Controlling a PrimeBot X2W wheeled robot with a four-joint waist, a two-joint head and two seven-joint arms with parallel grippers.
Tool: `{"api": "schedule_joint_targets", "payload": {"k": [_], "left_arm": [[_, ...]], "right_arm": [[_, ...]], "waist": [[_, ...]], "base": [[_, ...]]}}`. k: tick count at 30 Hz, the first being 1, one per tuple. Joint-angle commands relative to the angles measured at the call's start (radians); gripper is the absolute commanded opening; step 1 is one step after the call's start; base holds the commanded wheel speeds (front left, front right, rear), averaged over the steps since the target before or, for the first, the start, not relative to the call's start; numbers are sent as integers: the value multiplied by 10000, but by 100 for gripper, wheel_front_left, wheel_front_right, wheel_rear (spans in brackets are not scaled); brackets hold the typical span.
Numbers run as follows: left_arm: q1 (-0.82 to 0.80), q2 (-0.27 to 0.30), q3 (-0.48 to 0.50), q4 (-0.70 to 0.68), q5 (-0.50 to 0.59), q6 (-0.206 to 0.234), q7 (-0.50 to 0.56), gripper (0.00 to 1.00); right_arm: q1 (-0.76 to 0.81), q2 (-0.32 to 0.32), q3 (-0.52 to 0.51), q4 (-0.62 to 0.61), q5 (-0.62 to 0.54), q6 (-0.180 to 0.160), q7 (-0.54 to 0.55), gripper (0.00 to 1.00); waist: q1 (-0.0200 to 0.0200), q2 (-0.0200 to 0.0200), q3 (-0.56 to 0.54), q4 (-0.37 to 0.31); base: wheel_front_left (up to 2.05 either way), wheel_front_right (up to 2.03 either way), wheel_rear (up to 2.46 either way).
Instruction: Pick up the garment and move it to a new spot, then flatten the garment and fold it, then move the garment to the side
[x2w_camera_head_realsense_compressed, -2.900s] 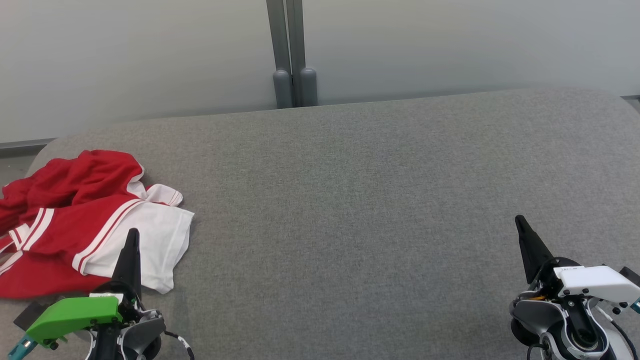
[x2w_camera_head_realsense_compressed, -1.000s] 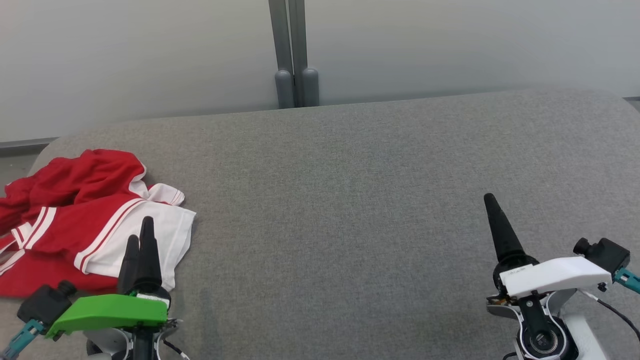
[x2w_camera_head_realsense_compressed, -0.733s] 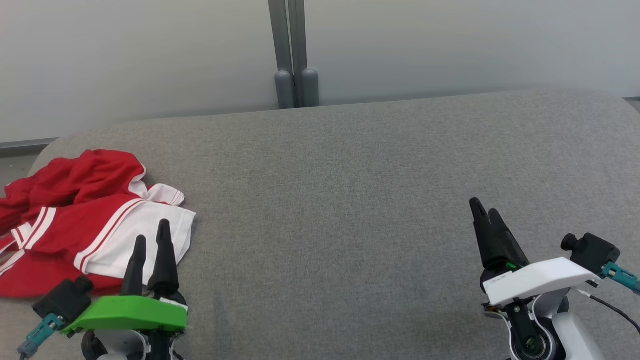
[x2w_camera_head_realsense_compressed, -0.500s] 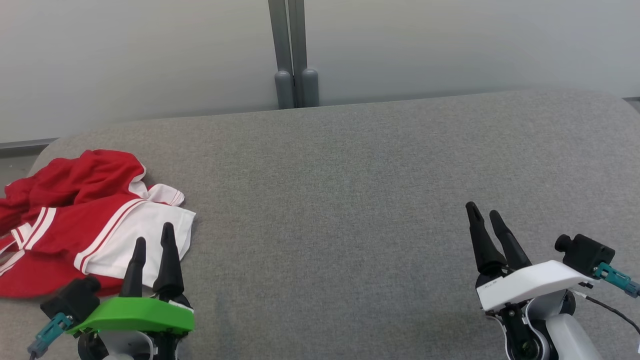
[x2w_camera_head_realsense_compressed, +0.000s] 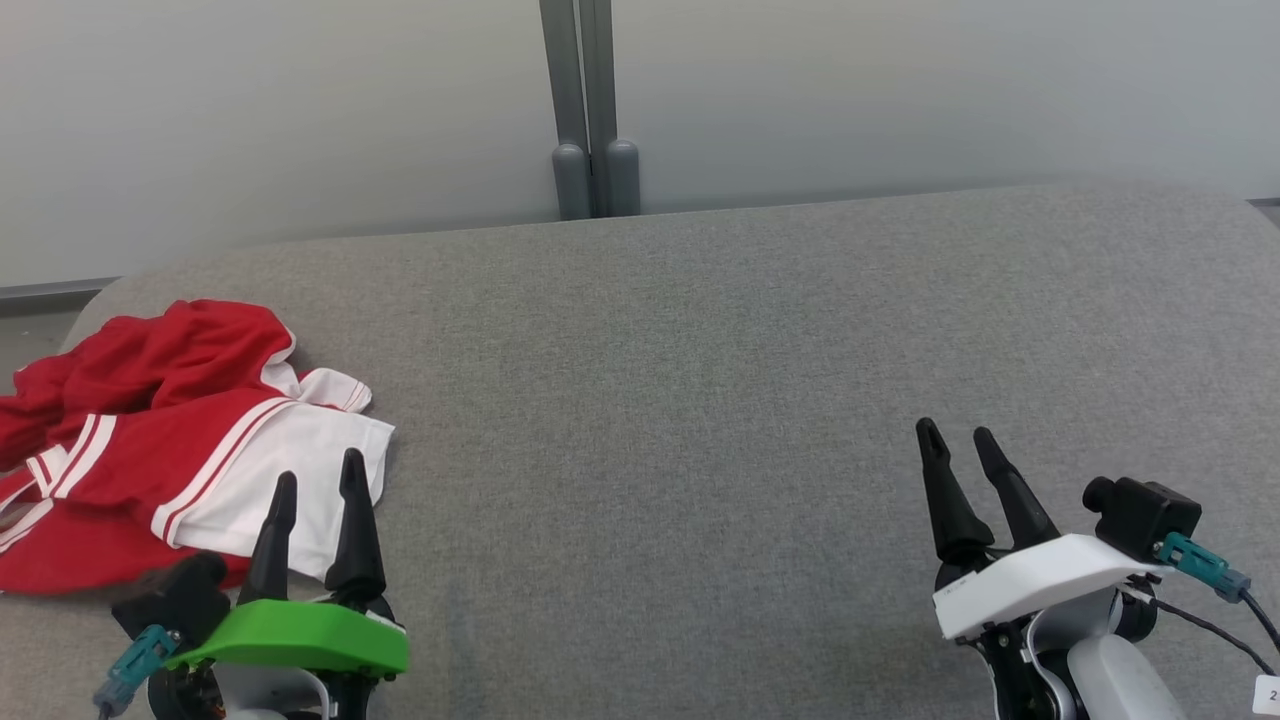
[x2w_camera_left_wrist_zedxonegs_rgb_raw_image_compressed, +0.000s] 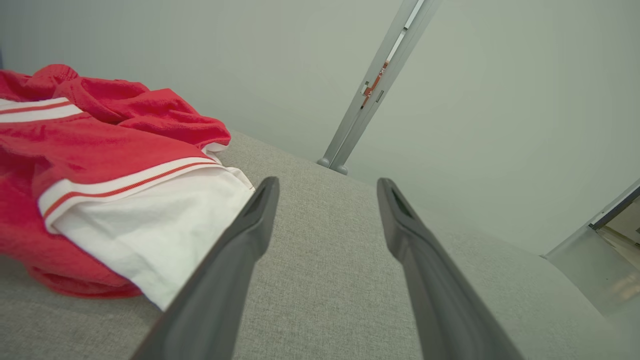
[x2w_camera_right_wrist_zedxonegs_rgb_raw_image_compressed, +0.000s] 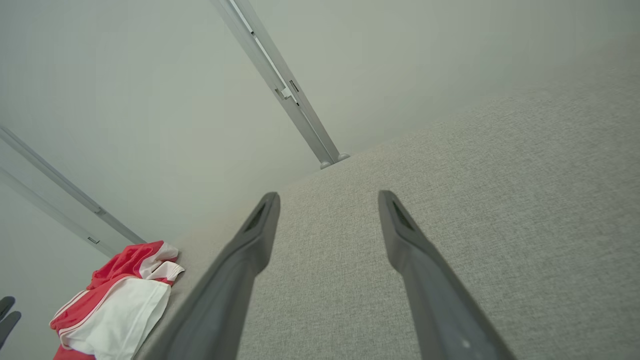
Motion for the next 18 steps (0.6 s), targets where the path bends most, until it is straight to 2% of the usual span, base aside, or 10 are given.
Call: {"api": "schedule_joint_targets", "payload": {"k": [1, 13, 18], "left_arm": [[-27, 79, -45, -90, 284, 44, -118, 100], [6, 90, -184, -103, 1310, 93, -422, 100], [26, 93, -207, -321, 1540, -44, -537, 100]], "right_arm": [[-197, 7, 45, -45, -310, 25, -107, 100], [-268, 43, 252, 58, -1517, 26, -409, 100], [-293, 65, 293, -66, -1920, 27, -525, 100]], "waist": [[0, -1, 2, 7], [0, -1, -2, 35], [0, -1, 1, 39]], "base": [[0, 0, 0], [0, 0, 0], [0, 0, 0]]}}
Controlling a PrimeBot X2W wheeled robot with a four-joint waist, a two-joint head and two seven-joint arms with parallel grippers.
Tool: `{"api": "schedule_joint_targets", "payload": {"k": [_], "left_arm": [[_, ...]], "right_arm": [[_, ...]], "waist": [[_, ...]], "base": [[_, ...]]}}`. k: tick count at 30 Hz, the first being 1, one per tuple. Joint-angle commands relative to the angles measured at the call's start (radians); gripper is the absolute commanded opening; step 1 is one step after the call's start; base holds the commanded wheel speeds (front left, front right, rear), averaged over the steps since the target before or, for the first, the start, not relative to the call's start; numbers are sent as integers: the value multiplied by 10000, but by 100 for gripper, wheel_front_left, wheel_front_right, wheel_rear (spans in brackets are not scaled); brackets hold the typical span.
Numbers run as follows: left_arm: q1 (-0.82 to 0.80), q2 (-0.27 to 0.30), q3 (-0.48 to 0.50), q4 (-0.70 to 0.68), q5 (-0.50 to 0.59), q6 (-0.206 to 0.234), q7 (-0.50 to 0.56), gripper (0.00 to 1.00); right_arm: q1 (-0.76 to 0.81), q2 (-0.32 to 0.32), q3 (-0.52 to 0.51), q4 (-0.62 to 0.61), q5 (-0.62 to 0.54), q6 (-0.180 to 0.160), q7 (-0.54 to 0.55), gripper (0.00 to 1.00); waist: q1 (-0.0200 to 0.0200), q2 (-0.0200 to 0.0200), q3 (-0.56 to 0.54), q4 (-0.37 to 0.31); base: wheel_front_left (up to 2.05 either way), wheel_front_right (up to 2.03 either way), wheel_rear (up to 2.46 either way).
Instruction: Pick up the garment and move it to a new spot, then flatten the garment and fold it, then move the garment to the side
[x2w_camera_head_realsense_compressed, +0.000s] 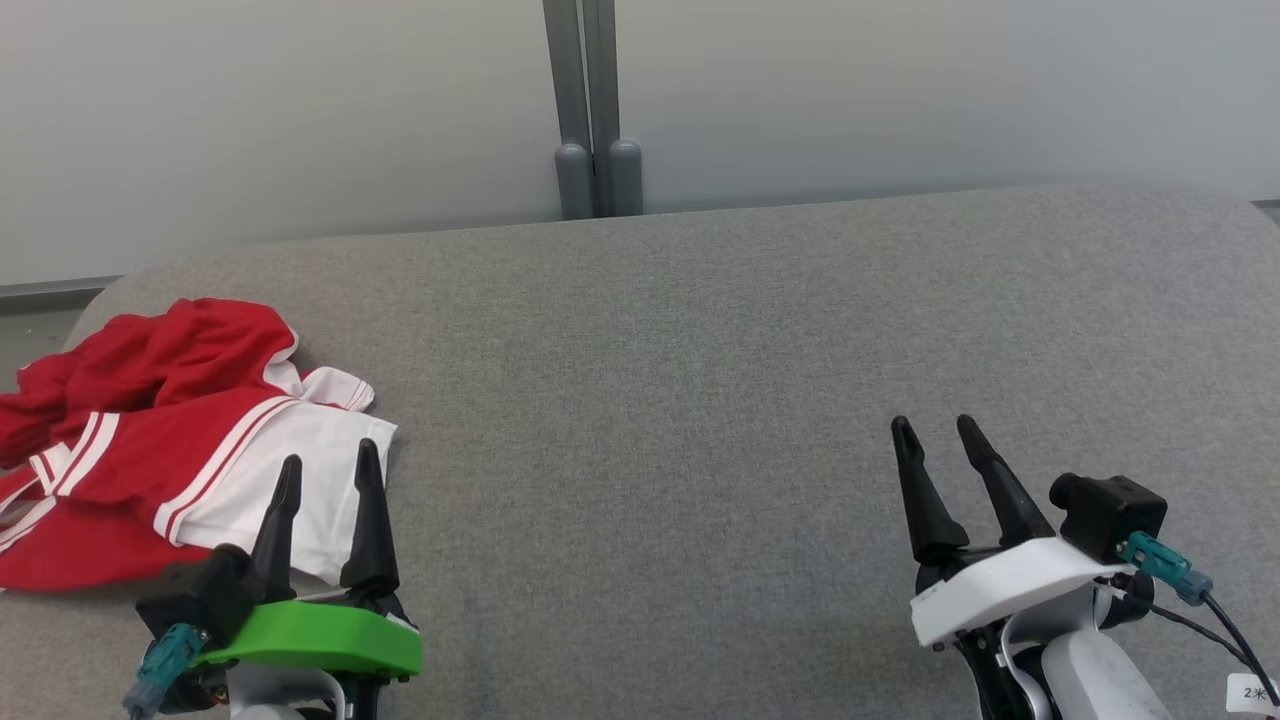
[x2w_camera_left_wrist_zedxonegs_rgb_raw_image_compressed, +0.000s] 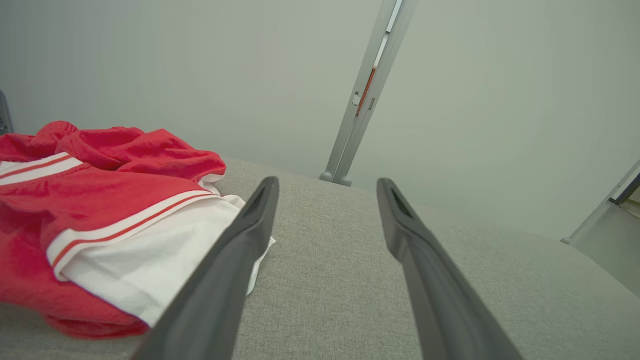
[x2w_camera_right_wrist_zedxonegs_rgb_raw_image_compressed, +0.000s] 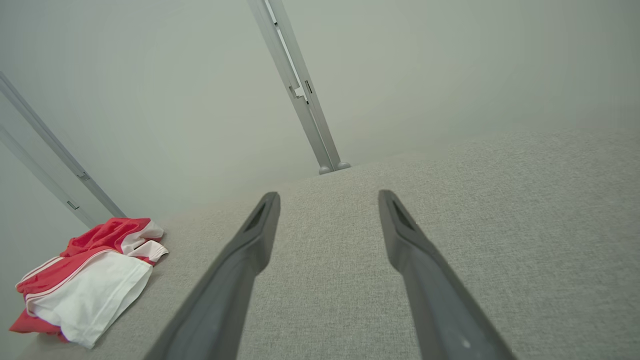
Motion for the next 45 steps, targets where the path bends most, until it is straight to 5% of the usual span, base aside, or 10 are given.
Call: {"api": "schedule_joint_targets", "payload": {"k": [1, 45], "left_arm": [[25, 81, 0, -135, 255, -49, -90, 100], [172, 101, -237, -87, 2735, 22, -820, 100]], "right_arm": [[-195, -8, 31, -161, -220, 26, -101, 100], [-111, 39, 345, -406, -2688, 20, -840, 100]], "waist": [[0, -1, -1, 0], [0, -1, -73, 0]], "base": [[0, 0, 0], [0, 0, 0]]}}
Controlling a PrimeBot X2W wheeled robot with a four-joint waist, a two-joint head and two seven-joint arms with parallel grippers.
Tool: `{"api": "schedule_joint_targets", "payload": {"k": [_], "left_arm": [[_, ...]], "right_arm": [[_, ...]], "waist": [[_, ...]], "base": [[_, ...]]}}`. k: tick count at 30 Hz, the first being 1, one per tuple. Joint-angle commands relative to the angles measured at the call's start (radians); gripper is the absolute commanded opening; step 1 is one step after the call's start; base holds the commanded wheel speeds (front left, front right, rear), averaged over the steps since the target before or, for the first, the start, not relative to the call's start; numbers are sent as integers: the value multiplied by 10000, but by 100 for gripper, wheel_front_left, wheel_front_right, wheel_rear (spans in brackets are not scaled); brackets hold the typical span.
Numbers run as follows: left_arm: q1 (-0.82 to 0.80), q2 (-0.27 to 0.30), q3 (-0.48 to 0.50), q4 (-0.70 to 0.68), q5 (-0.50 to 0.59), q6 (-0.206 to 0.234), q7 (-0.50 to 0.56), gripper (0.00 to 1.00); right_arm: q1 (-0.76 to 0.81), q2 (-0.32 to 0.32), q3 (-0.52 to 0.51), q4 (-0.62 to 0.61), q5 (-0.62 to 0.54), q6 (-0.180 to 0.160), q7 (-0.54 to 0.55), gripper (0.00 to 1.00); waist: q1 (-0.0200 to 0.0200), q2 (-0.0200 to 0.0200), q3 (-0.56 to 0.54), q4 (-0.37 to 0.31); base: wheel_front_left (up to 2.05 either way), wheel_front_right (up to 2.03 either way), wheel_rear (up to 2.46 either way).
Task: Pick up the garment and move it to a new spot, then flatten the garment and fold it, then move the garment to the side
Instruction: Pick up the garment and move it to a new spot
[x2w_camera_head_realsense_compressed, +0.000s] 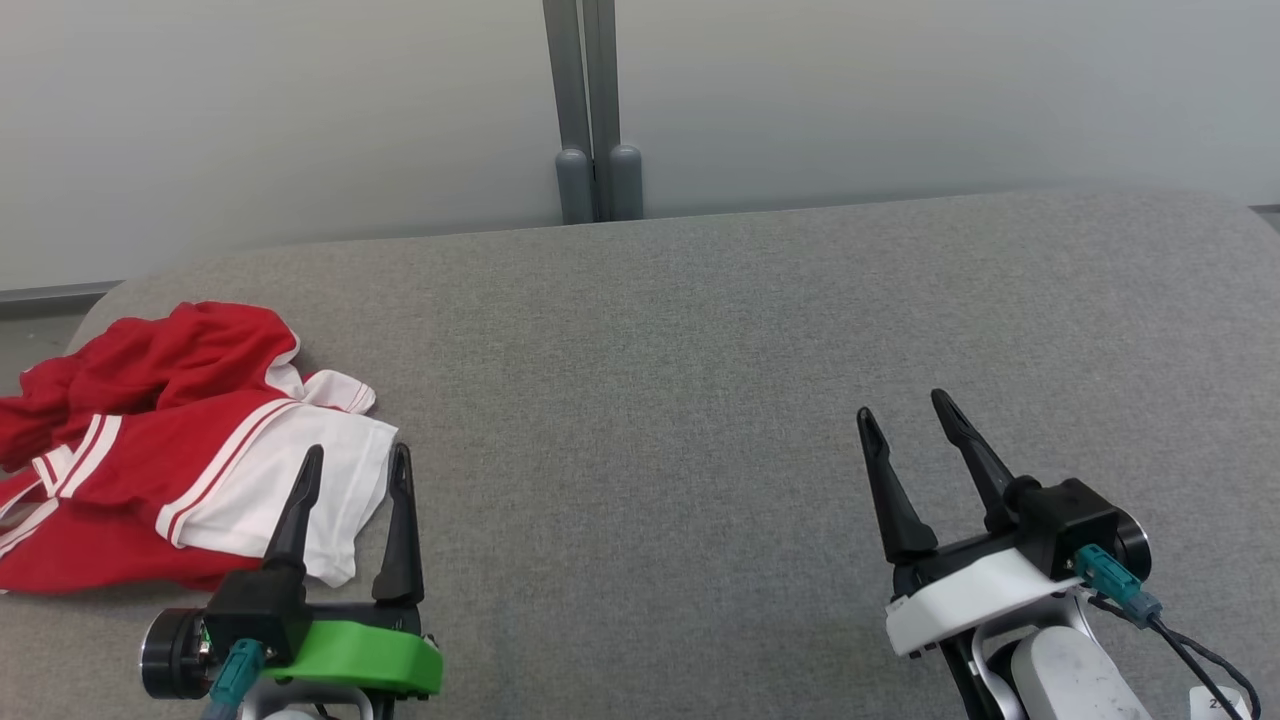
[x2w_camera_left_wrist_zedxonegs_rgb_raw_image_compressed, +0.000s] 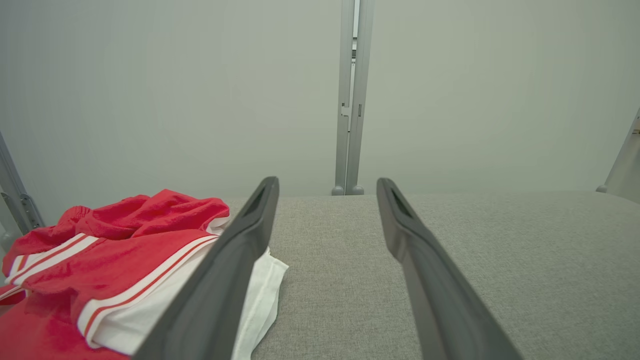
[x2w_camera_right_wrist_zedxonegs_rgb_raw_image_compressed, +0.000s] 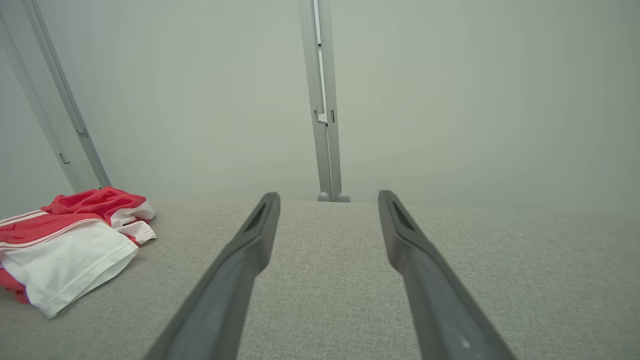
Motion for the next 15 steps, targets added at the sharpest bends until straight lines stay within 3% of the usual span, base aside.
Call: {"api": "schedule_joint_targets", "payload": {"k": [1, 15], "left_arm": [[47, 70, 23, -26, -39, 28, -3, 100], [-51, 70, 110, 2, -118, 21, -3, 100]], "right_arm": [[-42, -8, 5, -20, 7, 8, -31, 100], [-31, 1, -15, -34, 29, 6, -31, 100]], "waist": [[0, 0, -1, 3], [0, 0, 43, 57]], "base": [[0, 0, 0], [0, 0, 0]]}}
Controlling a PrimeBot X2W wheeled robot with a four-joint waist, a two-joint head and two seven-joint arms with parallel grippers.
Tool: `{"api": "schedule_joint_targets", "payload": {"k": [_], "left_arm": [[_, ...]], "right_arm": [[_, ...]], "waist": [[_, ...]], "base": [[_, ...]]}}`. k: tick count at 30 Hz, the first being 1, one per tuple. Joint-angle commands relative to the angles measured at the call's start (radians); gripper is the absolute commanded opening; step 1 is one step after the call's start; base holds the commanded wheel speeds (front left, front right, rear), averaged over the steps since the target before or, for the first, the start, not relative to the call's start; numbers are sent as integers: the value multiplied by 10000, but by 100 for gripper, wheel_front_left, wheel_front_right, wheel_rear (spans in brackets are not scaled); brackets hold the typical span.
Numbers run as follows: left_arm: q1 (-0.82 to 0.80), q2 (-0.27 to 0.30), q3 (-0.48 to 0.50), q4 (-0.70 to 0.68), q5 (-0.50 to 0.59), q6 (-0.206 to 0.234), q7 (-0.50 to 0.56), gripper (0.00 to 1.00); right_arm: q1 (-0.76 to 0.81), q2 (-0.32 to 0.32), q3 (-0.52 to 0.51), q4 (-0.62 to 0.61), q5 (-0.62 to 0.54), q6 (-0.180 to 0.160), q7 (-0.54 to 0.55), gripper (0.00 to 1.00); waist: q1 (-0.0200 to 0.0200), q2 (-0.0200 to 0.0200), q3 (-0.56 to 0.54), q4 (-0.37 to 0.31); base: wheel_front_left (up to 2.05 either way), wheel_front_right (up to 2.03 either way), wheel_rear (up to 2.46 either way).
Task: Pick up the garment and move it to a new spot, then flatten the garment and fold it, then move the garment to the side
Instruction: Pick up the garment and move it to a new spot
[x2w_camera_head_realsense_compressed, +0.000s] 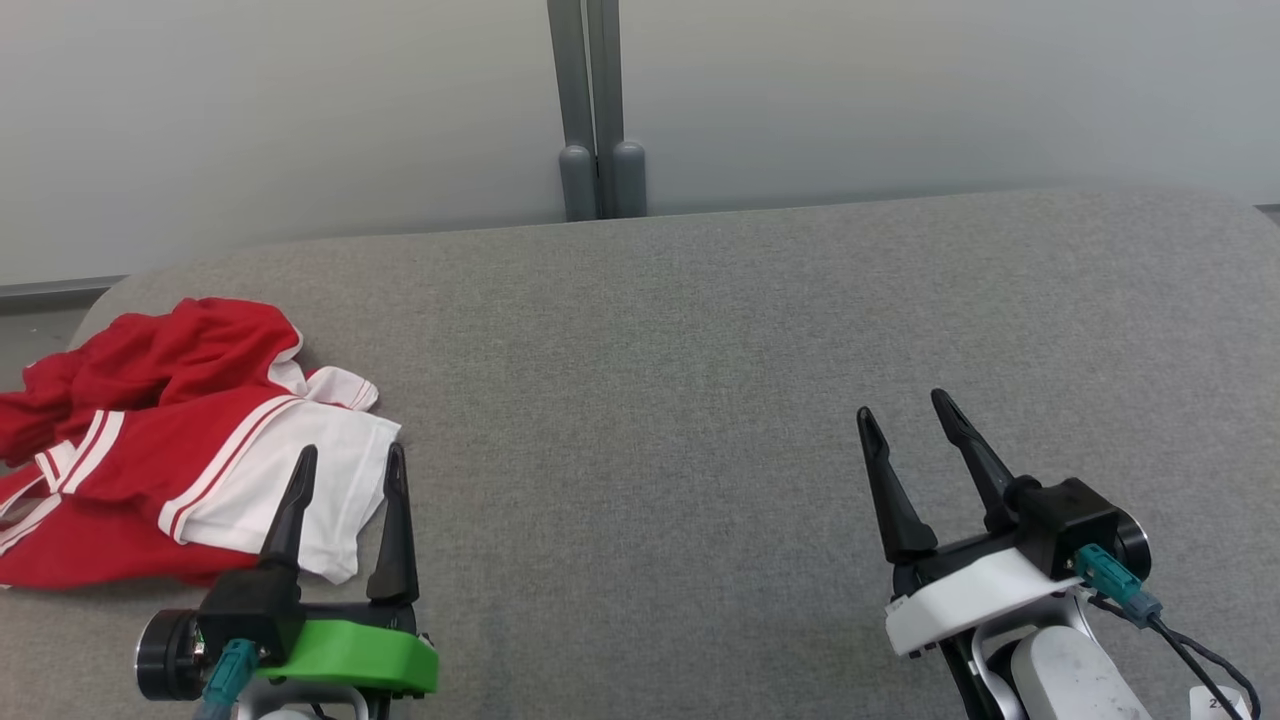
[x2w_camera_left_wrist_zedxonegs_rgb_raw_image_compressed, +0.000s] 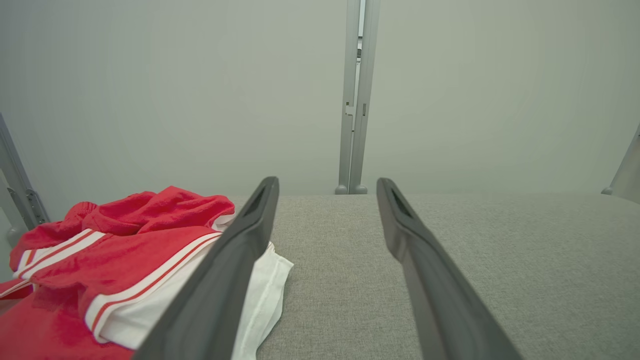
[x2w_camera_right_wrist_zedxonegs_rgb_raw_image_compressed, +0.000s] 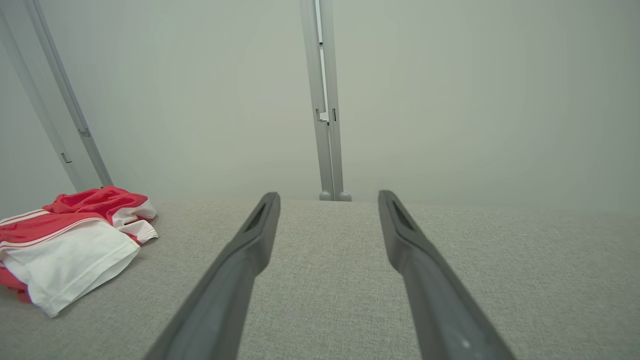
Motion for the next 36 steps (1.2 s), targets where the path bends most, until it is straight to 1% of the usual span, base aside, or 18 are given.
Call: {"api": "schedule_joint_targets", "payload": {"k": [1, 5, 11, 20, 29, 33, 36], "left_arm": [[-48, 70, 49, -1, -66, 17, -3, 100], [-71, 70, 125, 38, -119, 66, -2, 100], [-86, 69, 209, 121, -228, 122, -2, 100], [-24, 66, 587, 296, -533, 192, 0, 100], [133, 63, 996, 371, -680, 182, 2, 100], [120, 63, 1096, 403, -688, 134, 2, 100], [117, 63, 1176, 415, -726, 182, 2, 100]], "right_arm": [[-15, -1, -20, -32, 9, 4, -31, 100], [59, 2, 7, -27, 44, 4, -31, 100], [119, 3, 158, -17, 172, 4, -31, 100], [164, 5, 321, -19, 373, 4, -31, 100], [161, 2, 210, -99, 479, 4, -31, 100], [82, 1, 225, -113, 518, 4, -31, 100], [22, -2, 251, -123, 536, 4, -31, 100]], "waist": [[0, -1, 3, 24], [0, -1, 10, 198], [0, -1, 30, 809], [0, -1, -17, 2199], [0, -1, -2, 3498], [0, -1, 50, 3799], [0, -1, 89, 3880]], "base": [[0, 0, 0], [0, 0, 0], [0, 0, 0], [0, 0, 0], [0, 0, 0], [0, 0, 0], [0, 0, 0]]}}
